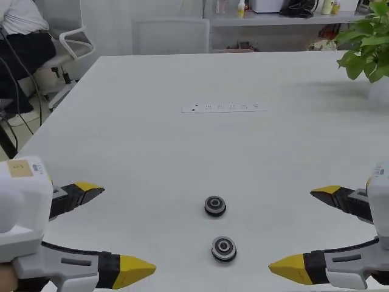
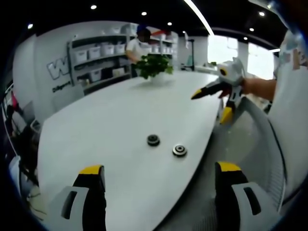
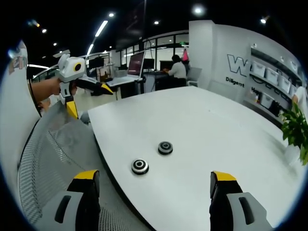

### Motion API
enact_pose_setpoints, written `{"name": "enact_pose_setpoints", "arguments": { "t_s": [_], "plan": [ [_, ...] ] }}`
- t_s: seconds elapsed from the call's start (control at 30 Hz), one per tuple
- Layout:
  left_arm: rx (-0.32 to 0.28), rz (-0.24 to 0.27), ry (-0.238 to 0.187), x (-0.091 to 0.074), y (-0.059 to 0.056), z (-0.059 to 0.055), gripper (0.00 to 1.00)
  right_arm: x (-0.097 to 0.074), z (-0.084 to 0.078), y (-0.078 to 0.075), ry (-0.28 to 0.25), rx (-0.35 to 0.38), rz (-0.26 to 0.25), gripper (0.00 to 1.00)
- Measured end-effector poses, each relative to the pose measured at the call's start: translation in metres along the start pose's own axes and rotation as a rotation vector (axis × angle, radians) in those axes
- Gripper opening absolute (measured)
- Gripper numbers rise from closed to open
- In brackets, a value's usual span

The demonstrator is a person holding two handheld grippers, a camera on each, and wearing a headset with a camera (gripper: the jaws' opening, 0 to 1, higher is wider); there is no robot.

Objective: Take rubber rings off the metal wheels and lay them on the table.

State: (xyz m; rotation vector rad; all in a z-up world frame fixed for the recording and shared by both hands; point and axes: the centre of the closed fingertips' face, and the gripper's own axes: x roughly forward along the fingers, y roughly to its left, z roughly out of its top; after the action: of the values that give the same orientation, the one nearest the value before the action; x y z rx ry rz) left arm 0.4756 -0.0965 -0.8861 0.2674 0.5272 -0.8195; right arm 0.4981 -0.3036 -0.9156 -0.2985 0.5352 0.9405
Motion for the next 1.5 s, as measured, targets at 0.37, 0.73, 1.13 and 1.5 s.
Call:
{"name": "enact_pose_setpoints", "arguments": {
  "t_s": [0.37,0.73,1.13,1.5],
  "plan": [
    [0.024,-0.013,0.010,0.010,0.002,0.004,0.96,0.008,0.002,-0.001,-0.002,0.001,0.018,0.94],
    [0.037,-0.053,0.017,0.027,0.000,0.007,0.93,0.018,0.000,-0.004,0.013,-0.016,0.039,0.92],
    [0.054,-0.089,0.035,0.045,0.002,0.004,0.89,0.034,-0.003,-0.006,0.023,-0.043,0.071,0.90],
    [0.061,-0.117,0.066,0.058,0.001,-0.004,0.87,0.046,-0.011,-0.002,0.039,-0.068,0.115,0.88]
  ]
}}
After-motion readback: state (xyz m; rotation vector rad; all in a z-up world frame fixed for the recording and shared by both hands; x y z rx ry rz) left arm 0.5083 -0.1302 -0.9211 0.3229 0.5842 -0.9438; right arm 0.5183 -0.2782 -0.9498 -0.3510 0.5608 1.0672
